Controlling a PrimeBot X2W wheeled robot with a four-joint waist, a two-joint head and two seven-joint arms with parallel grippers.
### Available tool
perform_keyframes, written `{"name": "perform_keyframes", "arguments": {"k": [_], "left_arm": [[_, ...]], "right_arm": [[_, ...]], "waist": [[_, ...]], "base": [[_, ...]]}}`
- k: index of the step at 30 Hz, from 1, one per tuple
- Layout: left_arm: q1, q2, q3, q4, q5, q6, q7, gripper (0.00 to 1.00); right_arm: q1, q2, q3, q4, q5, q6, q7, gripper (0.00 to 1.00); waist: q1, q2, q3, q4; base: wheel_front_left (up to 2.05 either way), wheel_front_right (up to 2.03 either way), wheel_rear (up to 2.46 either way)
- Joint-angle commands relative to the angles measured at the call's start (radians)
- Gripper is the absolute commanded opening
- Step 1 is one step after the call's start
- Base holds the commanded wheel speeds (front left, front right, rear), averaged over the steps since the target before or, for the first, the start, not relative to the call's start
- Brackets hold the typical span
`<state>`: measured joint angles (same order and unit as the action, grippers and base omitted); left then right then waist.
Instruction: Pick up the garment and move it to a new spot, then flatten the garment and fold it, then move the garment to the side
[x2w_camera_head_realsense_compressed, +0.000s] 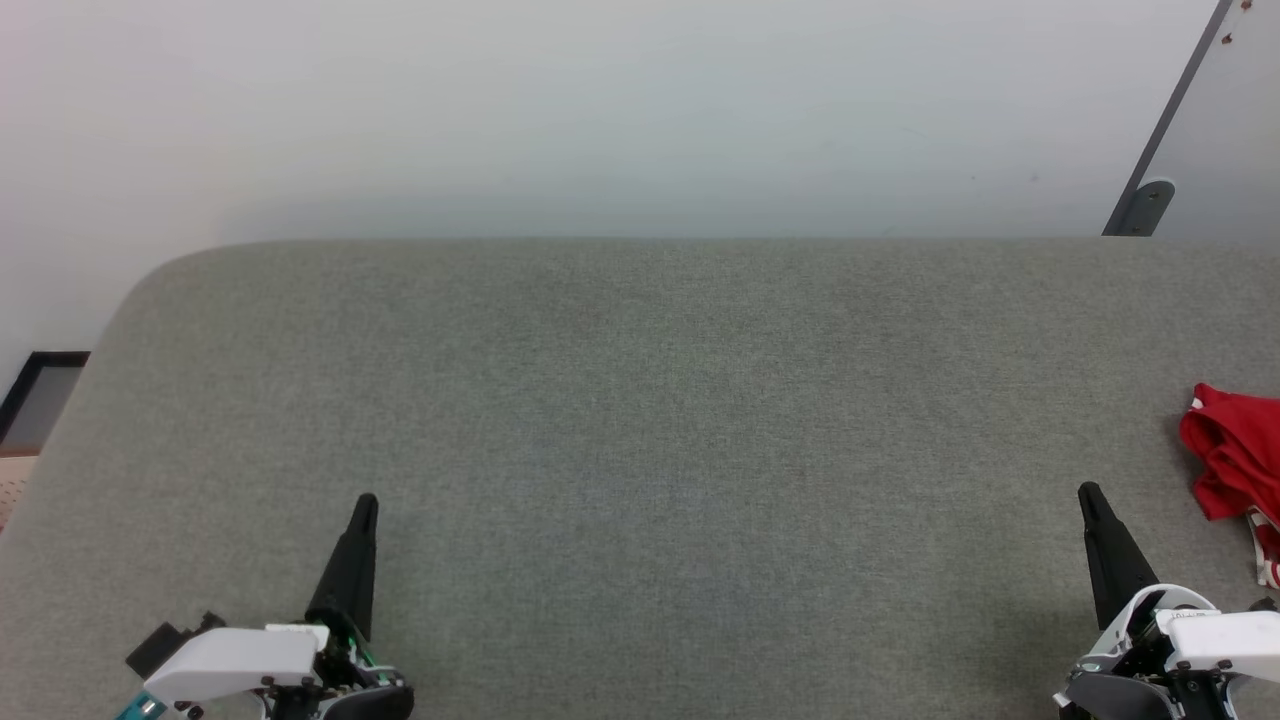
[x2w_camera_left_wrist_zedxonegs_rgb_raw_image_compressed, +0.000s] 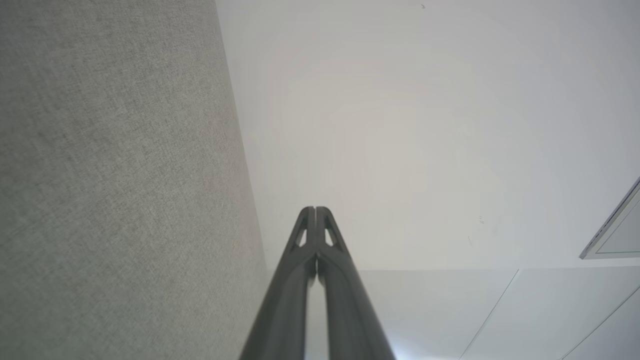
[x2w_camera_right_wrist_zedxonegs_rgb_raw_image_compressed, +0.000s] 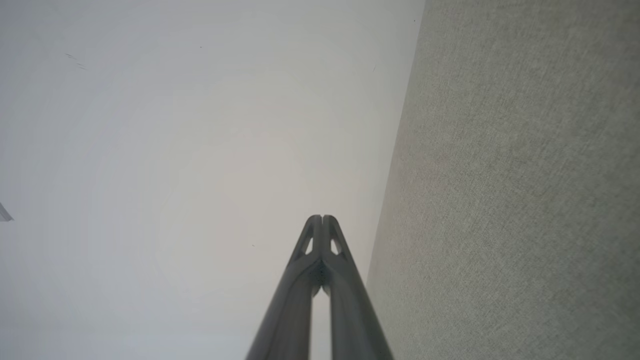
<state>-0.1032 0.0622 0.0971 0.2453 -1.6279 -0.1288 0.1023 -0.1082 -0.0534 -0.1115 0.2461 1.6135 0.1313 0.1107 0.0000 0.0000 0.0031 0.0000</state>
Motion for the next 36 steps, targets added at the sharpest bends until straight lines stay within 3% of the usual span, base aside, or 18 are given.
{"name": "perform_keyframes", "arguments": {"k": [1,36], "left_arm": [[-0.01,-0.002,0.003,0.002,0.004,-0.003,0.001,0.0],[-0.011,-0.006,0.009,0.002,0.008,-0.003,0.008,0.0]], "right_arm": [[-0.003,0.004,-0.001,0.0,0.002,-0.001,0.004,0.0],[-0.003,0.005,-0.002,0.001,0.001,-0.001,0.004,0.0]], "waist": [[0.0,0.0,0.0,0.0],[0.0,0.0,0.0,0.0]], "base": [[0.0,0.0,0.0],[0.0,0.0,0.0]]}}
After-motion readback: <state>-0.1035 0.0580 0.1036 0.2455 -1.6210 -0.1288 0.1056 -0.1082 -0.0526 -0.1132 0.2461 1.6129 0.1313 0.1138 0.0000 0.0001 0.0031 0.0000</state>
